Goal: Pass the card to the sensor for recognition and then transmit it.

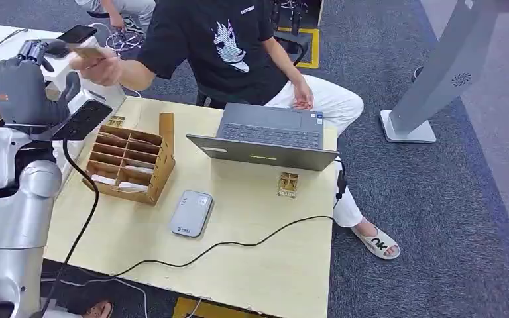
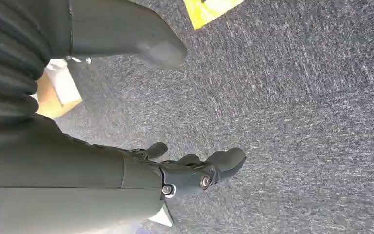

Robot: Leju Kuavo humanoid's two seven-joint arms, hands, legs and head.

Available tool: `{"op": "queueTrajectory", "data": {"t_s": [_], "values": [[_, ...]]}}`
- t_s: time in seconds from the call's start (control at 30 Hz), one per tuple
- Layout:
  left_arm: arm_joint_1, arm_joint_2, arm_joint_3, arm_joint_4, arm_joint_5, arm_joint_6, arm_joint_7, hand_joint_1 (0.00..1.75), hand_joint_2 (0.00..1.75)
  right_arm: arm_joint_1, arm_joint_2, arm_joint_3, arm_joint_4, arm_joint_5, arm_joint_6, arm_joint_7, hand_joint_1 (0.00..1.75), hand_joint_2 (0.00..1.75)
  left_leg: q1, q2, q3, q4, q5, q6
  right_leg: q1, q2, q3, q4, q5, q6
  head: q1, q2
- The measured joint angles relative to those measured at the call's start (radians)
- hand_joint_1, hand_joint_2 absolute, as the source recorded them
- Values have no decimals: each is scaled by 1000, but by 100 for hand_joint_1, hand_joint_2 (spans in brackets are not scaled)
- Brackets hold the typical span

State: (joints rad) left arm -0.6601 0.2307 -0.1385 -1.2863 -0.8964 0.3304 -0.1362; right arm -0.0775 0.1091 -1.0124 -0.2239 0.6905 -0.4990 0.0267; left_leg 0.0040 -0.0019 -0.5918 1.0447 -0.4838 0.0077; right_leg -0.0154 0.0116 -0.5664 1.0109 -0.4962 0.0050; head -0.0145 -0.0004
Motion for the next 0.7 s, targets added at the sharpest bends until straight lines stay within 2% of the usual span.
{"op": "queueTrajectory", "data": {"t_s": [0.23,0.7], "values": [[8,-37,0,-9,8,5,-7,0,175,0,0,0,0,0,2,7,0,175,0,0,1,0,1,0,0,0,0,1,0,0,0,0],[11,-53,0,-10,8,8,-10,0,175,0,0,-1,0,0,2,7,0,175,0,0,1,0,1,0,0,0,0,1,0,0,0,0]]}}
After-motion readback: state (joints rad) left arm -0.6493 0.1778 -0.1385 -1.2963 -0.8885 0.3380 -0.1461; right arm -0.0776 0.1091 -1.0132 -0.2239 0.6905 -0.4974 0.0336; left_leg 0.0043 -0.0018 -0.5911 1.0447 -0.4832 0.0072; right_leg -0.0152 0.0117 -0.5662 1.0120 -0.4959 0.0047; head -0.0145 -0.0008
